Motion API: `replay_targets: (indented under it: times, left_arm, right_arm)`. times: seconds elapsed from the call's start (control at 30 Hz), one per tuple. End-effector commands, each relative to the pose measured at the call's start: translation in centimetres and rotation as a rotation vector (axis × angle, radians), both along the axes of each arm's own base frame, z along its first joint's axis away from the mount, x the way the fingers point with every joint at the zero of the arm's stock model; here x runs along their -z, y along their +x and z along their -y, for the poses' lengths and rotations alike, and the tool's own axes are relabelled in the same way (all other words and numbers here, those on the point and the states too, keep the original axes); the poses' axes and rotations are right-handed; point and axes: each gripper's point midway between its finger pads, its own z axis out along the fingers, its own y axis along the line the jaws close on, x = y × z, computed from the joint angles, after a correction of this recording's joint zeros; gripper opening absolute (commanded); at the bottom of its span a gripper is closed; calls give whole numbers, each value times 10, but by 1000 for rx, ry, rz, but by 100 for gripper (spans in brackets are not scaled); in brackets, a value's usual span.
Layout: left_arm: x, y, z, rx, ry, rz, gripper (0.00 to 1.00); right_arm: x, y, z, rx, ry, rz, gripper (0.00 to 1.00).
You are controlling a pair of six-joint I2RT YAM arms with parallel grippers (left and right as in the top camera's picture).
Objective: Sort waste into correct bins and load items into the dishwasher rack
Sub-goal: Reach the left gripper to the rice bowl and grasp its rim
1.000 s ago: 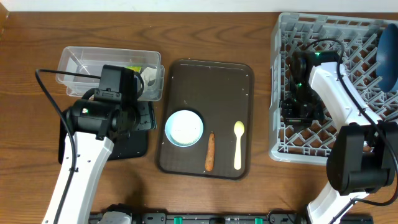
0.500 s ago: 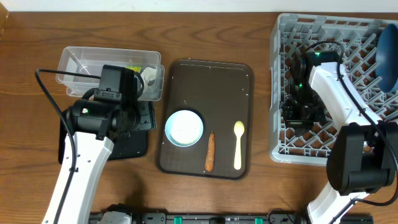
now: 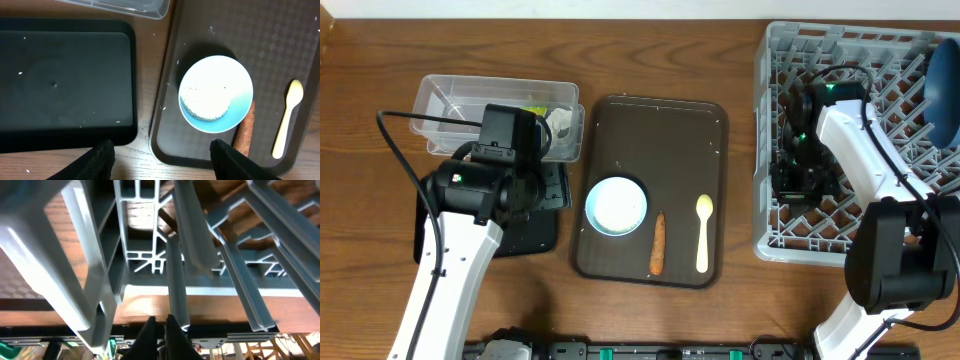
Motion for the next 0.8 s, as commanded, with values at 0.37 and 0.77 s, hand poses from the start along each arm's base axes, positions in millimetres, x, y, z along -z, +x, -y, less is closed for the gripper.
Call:
replay_targets:
  times: [0.37, 0.77]
  left_arm:
    - [2, 7, 6, 24, -7, 13, 73]
    - [51, 29, 84, 249, 4, -53, 73]
  right_arm:
    - [-134, 59, -15, -38, 142, 601, 88]
    - [-165, 42, 24, 39, 51, 701, 98]
